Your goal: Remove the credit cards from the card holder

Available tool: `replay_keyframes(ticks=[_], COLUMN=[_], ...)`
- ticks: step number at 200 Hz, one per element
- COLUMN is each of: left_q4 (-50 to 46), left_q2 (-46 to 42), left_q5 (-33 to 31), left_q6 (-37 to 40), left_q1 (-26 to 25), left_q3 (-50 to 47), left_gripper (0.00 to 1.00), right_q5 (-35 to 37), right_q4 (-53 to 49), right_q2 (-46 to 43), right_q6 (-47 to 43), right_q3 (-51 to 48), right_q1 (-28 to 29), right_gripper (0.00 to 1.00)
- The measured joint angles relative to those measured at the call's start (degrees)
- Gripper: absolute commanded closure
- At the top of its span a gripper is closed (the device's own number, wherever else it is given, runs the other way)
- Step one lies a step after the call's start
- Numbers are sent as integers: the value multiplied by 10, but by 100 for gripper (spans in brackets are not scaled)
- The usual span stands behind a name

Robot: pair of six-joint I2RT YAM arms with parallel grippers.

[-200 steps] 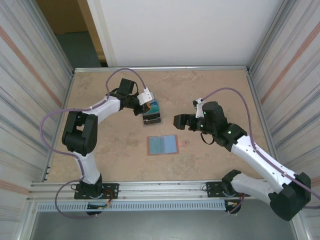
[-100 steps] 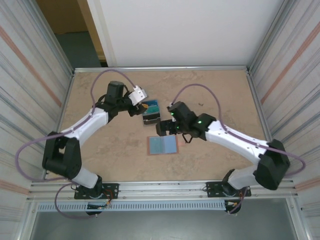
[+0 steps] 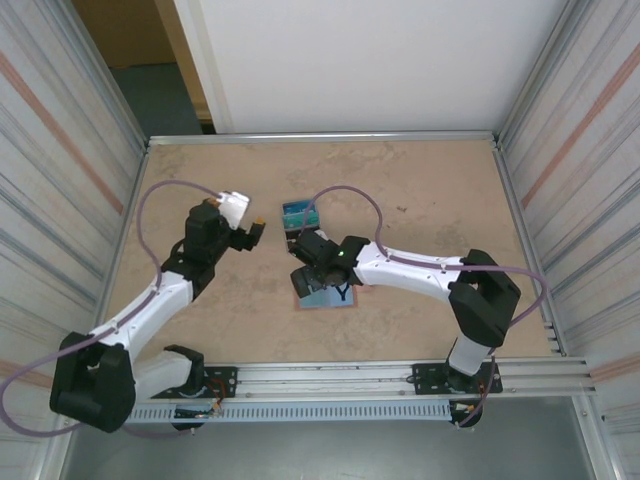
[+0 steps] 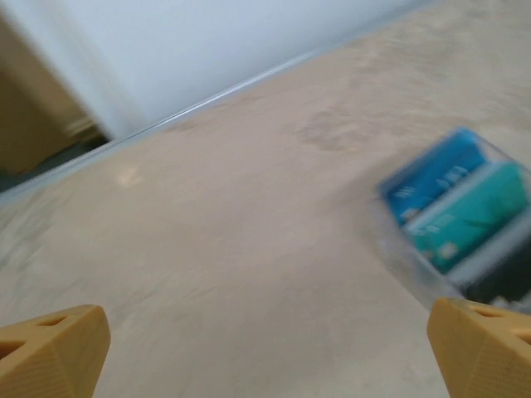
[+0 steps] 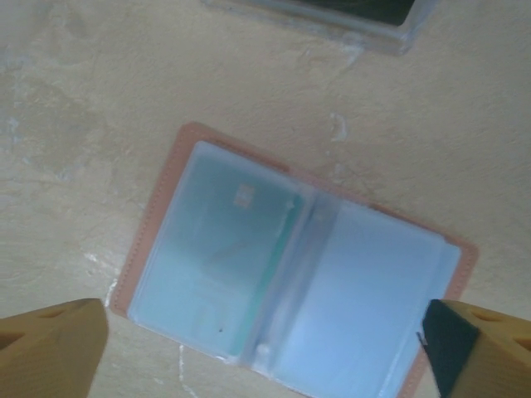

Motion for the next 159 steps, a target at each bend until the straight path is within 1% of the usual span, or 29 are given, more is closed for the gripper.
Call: replay_keyframes(ticks=[15, 43, 69, 89, 118, 159], left_q4=[5, 5, -12, -29, -42, -43], left_q2=[-36, -104, -143, -160, -177, -178], left_q5=[-31, -61, -87, -105, -115, -119], left_q6=[-63, -170, -240, -275, -299, -315], left_q1=[28, 71, 78, 78, 78, 79], left_q3=[-24, -65, -80, -86, -95, -101], left_gripper=[1, 1, 1, 1, 1, 2], right_q5=[-9, -17, -34, -46, -56, -58], right_q4=[5, 8, 9, 11, 14, 17], right_q2=[11, 43, 77, 94, 107, 120], right_q6=[7, 12, 19, 19, 20, 20], right_q3=[0, 1, 8, 16, 28, 40], right_q1=[2, 13, 24, 28, 29, 29], right_gripper=[15, 26, 37, 43, 44, 44])
